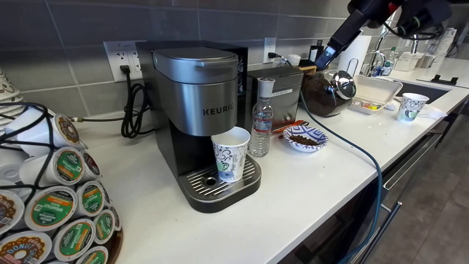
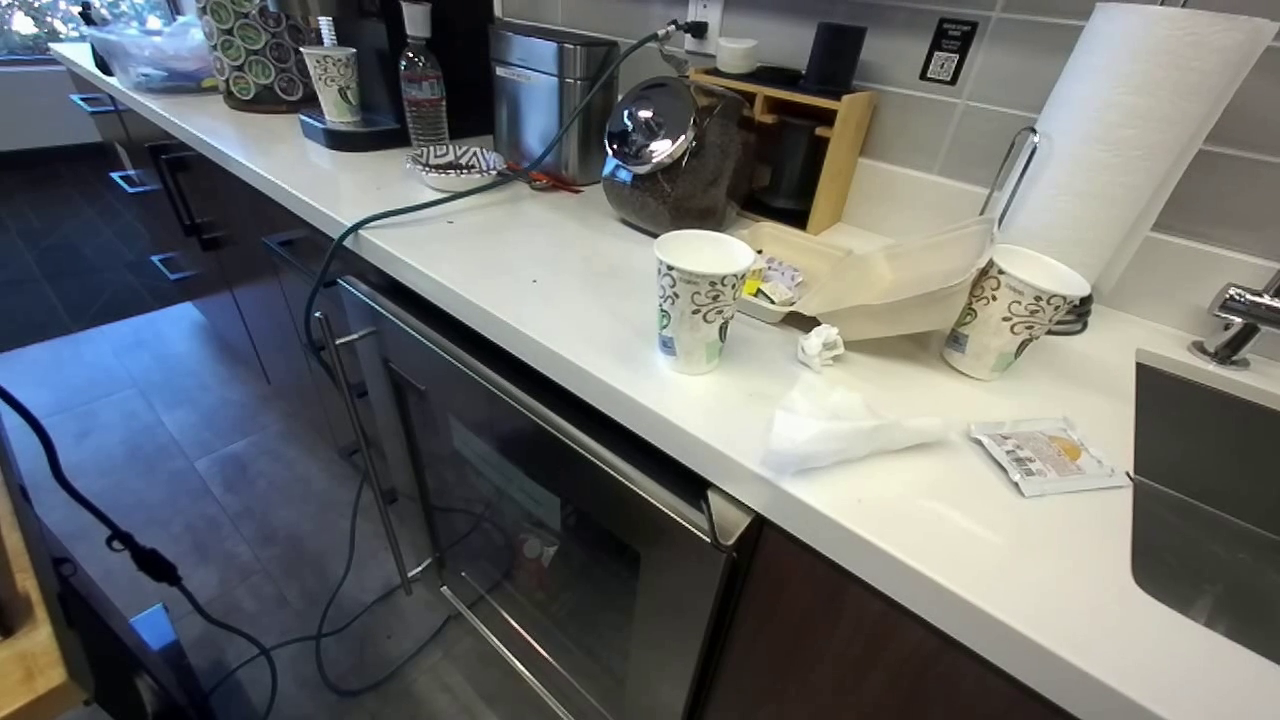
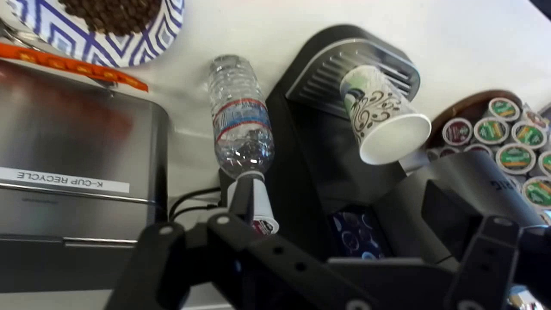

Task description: Put the coffee pod on the bin

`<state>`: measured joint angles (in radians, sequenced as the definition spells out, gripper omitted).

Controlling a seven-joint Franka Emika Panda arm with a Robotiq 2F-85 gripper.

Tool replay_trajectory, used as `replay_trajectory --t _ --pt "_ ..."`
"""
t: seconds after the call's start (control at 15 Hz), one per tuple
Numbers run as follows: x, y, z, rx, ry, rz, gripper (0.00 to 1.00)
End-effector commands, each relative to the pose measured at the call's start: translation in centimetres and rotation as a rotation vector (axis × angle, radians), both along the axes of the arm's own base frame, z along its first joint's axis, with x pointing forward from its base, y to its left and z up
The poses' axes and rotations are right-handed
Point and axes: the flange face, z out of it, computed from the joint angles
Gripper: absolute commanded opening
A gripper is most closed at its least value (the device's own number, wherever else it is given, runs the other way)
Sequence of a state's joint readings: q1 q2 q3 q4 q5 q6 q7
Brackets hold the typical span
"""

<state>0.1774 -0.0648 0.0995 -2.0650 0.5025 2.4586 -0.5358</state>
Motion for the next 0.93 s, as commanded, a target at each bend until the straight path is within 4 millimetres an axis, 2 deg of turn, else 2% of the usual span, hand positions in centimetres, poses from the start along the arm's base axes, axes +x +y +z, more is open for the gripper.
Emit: replay_trajectory --t 0.0,0.07,0.27,0.33,0.47,0.53,0.67,0.8,0.87 --pt "-1.1 -0.5 -2.7 0.089 -0.149 -0.024 1.00" --pt "-1.1 -0.7 -3.1 0.098 -0.204 -0.041 1.00" --pt "-1.1 0.6 -1.6 0.150 -0.348 -0.035 1.00" --pt "-1.3 1.1 -1.9 0.160 -0.367 -0.020 1.00" --pt "-1.5 0.6 -3.8 0.160 -0.348 0.002 1.00" --pt "-1.4 1.0 -2.3 0.168 -0.350 -0.008 1.00" --pt "-1.3 0.9 -2.5 0.165 -0.351 -0.006 1.00" --pt "-0.3 1.0 -3.0 0.168 -0.343 -0.033 1.00" --pt "0.3 0.9 -3.9 0.138 -0.320 -0.062 1.00"
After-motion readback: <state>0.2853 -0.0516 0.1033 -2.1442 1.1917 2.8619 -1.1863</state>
